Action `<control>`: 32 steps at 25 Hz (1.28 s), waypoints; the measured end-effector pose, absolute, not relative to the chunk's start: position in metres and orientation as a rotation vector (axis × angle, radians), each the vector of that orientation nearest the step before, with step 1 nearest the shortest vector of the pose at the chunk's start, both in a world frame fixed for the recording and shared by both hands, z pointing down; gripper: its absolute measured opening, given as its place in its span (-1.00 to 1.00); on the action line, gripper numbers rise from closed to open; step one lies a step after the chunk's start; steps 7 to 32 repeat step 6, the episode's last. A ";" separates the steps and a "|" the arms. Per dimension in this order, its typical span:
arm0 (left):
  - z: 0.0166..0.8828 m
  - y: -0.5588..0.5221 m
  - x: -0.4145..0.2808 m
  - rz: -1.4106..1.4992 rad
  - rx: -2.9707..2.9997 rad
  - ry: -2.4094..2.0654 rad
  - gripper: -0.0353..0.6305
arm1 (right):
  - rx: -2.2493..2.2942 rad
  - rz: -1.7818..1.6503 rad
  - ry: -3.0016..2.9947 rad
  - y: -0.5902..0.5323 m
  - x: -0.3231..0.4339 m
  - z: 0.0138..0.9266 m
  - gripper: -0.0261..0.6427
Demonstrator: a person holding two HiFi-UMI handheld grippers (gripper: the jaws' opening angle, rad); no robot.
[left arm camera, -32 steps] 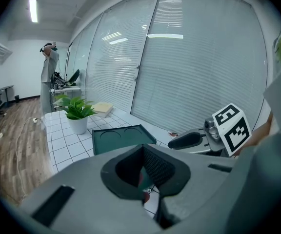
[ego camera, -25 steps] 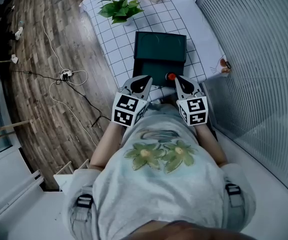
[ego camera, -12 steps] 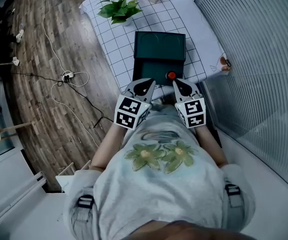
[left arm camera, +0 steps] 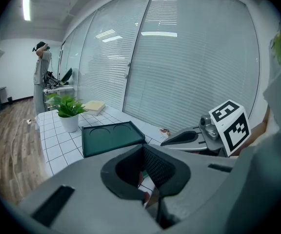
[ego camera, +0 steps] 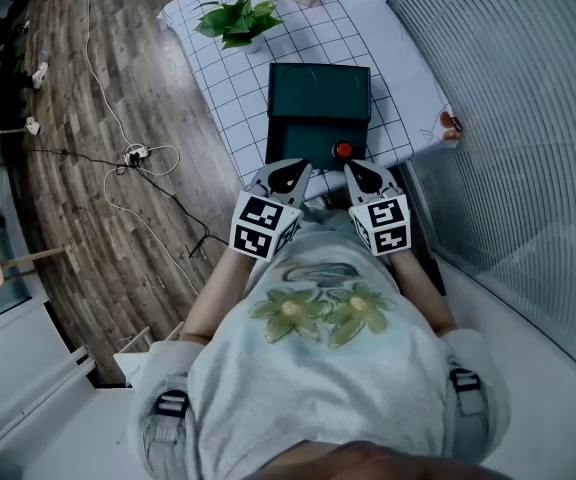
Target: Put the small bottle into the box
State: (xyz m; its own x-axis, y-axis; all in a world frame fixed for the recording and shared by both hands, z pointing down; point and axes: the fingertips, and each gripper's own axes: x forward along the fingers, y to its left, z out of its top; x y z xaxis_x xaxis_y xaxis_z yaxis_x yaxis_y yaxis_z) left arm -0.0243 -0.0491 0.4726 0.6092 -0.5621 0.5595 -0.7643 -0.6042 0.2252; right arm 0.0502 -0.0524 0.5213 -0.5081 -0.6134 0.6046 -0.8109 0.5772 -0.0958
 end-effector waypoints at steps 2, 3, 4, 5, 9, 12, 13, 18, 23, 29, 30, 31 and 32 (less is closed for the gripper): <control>0.473 -0.049 -0.024 0.613 2.391 -1.051 -0.87 | 1.119 0.521 -2.294 -0.051 0.049 0.523 -0.90; 0.473 -0.049 -0.023 0.613 2.392 -1.049 -0.87 | 1.109 0.526 -2.294 -0.050 0.048 0.524 -0.90; 0.474 -0.049 -0.022 0.613 2.394 -1.047 -0.87 | 1.099 0.527 -2.295 -0.049 0.047 0.525 -0.90; 0.474 -0.049 -0.021 0.614 2.395 -1.045 -0.87 | 1.088 0.526 -2.295 -0.048 0.046 0.526 -0.90; 0.475 -0.049 -0.021 0.615 2.397 -1.043 -0.87 | 1.078 0.523 -2.296 -0.047 0.045 0.527 -0.90; 0.475 -0.049 -0.021 0.615 2.397 -1.043 -0.87 | 1.078 0.523 -2.296 -0.047 0.045 0.527 -0.90; 0.475 -0.049 -0.021 0.615 2.397 -1.043 -0.87 | 1.078 0.523 -2.296 -0.047 0.045 0.527 -0.90; 0.475 -0.049 -0.021 0.615 2.397 -1.043 -0.87 | 1.078 0.523 -2.296 -0.047 0.045 0.527 -0.90; 0.475 -0.049 -0.021 0.615 2.397 -1.043 -0.87 | 1.078 0.523 -2.296 -0.047 0.045 0.527 -0.90; 0.475 -0.049 -0.021 0.615 2.397 -1.043 -0.87 | 1.078 0.523 -2.296 -0.047 0.045 0.527 -0.90; 0.475 -0.049 -0.021 0.615 2.397 -1.043 -0.87 | 1.078 0.523 -2.296 -0.047 0.045 0.527 -0.90; 0.475 -0.049 -0.021 0.615 2.397 -1.043 -0.87 | 1.078 0.523 -2.296 -0.047 0.045 0.527 -0.90; 0.475 -0.049 -0.021 0.615 2.397 -1.043 -0.87 | 1.078 0.523 -2.296 -0.047 0.045 0.527 -0.90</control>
